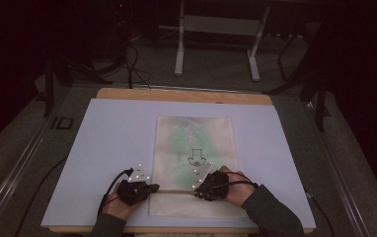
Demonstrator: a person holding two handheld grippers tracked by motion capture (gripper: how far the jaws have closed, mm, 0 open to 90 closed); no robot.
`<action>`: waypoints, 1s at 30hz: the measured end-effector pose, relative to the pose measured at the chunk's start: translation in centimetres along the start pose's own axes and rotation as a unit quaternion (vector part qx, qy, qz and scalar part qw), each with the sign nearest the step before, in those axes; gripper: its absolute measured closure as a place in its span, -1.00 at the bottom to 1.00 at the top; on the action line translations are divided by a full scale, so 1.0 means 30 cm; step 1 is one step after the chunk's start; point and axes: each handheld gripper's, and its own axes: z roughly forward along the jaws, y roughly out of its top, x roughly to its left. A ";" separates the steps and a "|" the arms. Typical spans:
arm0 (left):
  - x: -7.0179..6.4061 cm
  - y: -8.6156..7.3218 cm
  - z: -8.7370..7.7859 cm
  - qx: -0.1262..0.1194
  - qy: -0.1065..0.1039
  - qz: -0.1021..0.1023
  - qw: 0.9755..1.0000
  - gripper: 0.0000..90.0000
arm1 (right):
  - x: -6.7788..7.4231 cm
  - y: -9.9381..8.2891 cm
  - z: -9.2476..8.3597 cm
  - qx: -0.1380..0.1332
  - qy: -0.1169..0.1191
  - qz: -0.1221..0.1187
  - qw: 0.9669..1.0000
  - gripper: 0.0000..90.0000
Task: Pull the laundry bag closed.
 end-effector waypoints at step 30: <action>0.000 0.000 0.000 -0.001 -0.001 -0.003 1.000 0.99 | -0.006 -0.067 -0.038 -0.010 -0.001 0.021 1.000 0.83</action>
